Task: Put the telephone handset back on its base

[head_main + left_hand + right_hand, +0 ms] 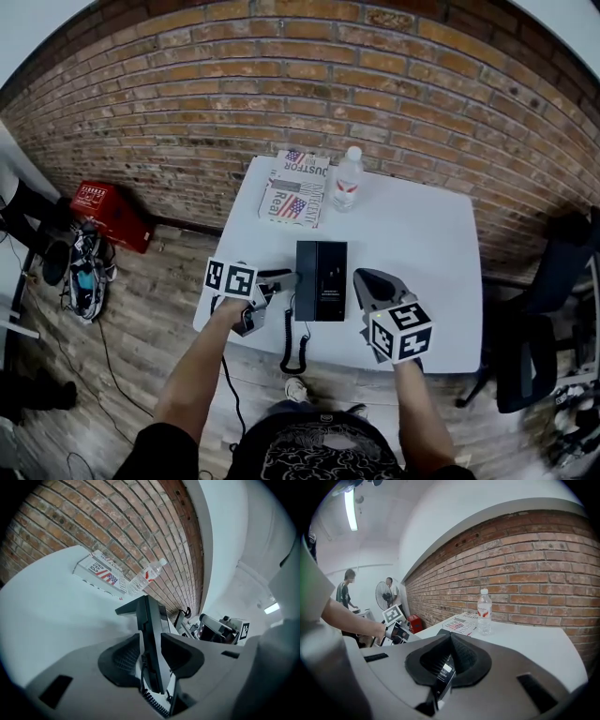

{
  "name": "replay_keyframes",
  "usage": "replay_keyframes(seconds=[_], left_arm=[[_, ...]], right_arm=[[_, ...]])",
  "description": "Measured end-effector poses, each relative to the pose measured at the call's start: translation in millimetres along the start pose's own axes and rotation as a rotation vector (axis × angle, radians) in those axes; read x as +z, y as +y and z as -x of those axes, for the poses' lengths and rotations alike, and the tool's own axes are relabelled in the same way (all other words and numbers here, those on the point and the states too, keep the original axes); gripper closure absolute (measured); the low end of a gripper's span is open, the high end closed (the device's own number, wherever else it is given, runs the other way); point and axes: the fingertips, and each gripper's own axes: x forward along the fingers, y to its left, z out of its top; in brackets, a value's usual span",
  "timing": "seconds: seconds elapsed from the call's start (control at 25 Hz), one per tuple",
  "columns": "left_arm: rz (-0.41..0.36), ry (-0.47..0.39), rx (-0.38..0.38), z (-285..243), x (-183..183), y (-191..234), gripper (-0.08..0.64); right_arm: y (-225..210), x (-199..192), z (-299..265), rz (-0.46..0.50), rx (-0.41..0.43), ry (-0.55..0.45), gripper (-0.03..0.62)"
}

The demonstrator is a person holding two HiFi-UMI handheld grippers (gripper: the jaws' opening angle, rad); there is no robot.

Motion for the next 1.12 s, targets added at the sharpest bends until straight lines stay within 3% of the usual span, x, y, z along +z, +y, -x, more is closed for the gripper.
replay_keyframes(seconds=[0.24,1.12], left_arm=[[-0.065,-0.052,0.105,16.4,2.0,-14.1,0.437],[-0.362,-0.386,0.579,108.1,10.7,-109.7,0.446]], right_arm=[[6.8,6.1,8.6,0.011,0.045,-0.020,0.591],[27.8,25.2,59.5,0.084,0.180,-0.092,0.591]])
